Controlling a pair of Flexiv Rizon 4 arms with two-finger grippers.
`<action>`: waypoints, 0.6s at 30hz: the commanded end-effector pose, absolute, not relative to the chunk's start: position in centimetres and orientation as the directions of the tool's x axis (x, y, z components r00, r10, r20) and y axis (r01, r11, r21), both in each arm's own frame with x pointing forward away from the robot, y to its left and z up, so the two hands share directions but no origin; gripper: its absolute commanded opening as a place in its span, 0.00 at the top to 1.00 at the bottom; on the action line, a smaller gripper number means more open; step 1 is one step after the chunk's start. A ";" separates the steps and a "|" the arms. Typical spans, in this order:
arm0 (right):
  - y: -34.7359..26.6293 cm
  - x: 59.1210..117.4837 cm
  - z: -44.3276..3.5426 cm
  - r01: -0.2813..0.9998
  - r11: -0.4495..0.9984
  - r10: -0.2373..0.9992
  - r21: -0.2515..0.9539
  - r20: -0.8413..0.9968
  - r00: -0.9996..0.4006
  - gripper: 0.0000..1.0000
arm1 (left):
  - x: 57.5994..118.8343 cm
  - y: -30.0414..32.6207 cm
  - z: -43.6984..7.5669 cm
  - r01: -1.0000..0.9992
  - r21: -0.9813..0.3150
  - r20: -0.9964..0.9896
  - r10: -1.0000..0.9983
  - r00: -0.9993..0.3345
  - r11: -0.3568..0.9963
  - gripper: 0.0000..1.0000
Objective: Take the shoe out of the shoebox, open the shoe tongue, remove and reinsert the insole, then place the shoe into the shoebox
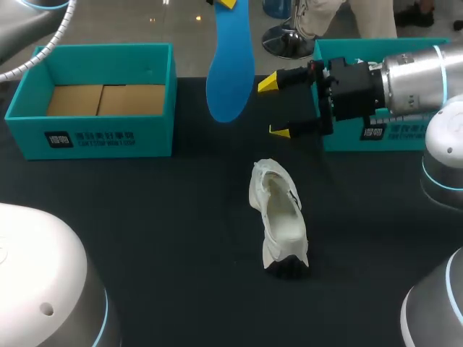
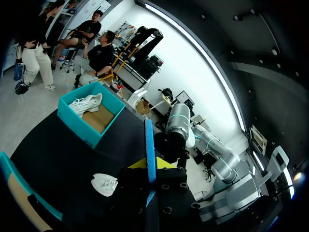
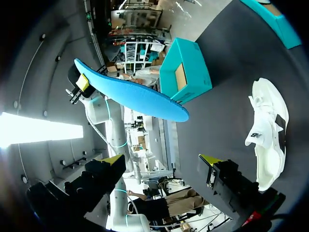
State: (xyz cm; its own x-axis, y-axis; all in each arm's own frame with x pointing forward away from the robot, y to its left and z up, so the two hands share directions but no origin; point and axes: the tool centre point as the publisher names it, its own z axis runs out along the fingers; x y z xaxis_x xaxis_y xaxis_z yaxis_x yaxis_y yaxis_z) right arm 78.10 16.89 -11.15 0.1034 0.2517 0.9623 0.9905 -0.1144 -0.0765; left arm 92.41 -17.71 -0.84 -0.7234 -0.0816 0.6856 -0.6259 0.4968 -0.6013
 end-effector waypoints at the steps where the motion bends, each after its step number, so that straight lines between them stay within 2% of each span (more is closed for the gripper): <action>1: 18.3 79.4 -11.0 0.991 -0.097 0.247 -0.095 0.962 0.117 0.00 | 92.5 -17.7 -0.9 -0.625 -0.601 0.686 -0.080 -0.723 0.498 1.00; 8: 18.9 80.0 -10.9 0.985 -0.097 0.274 -0.143 0.948 0.164 0.00 | 92.5 -17.7 -0.9 -0.625 -0.601 0.686 -0.080 -0.723 0.498 1.00; 18: 18.9 80.0 -10.9 0.985 -0.097 0.274 -0.143 0.948 0.164 0.00 | 92.5 -17.7 -0.9 -0.625 -0.601 0.686 -0.080 -0.723 0.498 1.00</action>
